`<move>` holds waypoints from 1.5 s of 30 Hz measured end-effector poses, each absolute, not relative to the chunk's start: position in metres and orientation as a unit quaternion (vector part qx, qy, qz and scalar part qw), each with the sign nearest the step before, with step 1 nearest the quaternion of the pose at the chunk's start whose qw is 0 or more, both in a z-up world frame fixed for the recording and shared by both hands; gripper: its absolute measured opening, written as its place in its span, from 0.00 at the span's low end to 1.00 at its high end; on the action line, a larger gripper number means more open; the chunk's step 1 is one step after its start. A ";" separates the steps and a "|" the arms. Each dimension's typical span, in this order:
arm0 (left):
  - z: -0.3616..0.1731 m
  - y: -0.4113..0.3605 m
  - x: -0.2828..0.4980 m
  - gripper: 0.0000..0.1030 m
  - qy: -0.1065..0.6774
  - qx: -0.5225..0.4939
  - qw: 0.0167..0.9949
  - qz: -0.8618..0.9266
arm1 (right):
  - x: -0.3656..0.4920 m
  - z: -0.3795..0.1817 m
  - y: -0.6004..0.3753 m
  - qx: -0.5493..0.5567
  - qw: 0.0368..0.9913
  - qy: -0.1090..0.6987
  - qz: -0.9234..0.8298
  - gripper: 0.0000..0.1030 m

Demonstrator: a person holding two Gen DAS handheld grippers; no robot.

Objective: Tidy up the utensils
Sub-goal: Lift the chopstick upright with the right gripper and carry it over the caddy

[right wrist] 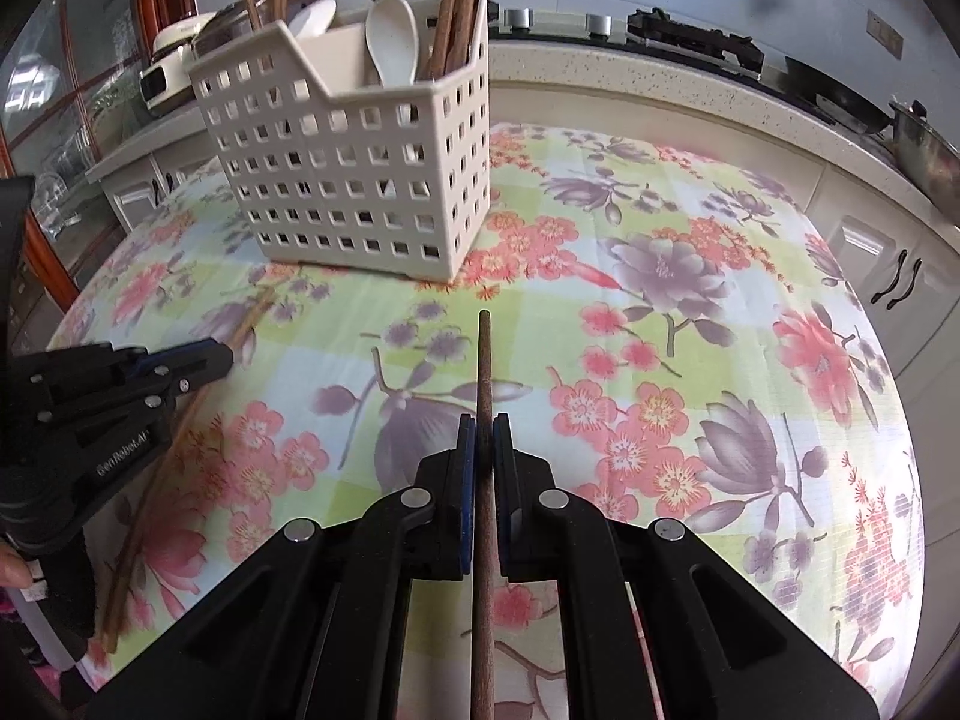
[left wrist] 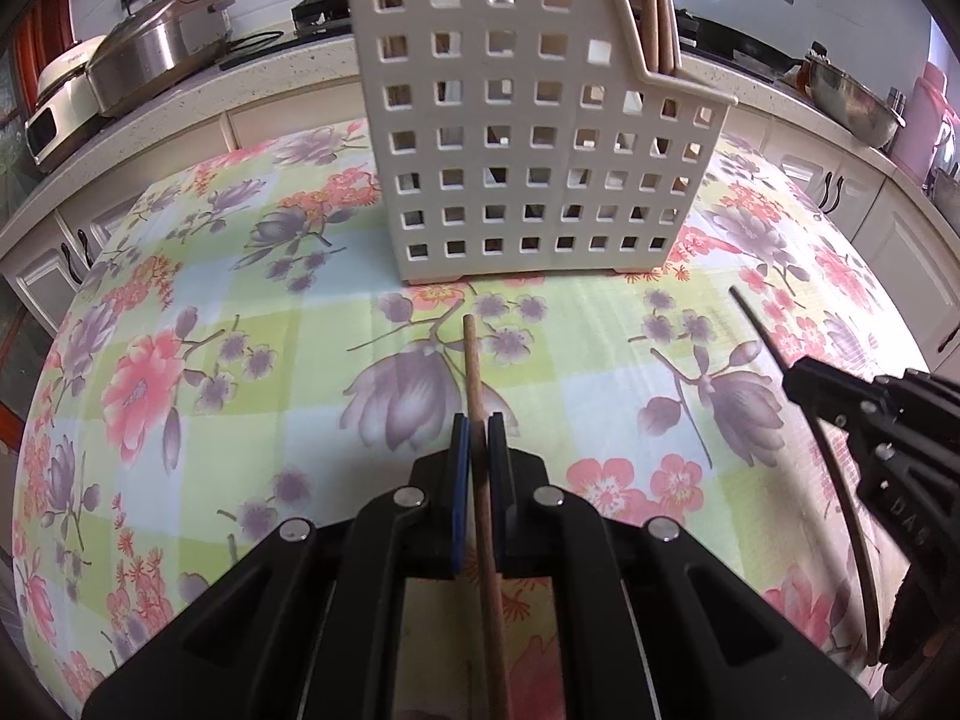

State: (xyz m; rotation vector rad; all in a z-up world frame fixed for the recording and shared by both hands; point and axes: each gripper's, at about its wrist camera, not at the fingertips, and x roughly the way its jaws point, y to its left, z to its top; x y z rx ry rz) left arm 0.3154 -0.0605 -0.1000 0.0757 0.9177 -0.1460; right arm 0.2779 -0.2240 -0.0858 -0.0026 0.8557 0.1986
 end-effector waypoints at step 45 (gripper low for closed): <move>0.040 -0.020 0.150 0.06 0.179 0.013 0.982 -0.059 | 0.140 0.034 -0.221 0.047 0.969 0.207 0.127 0.06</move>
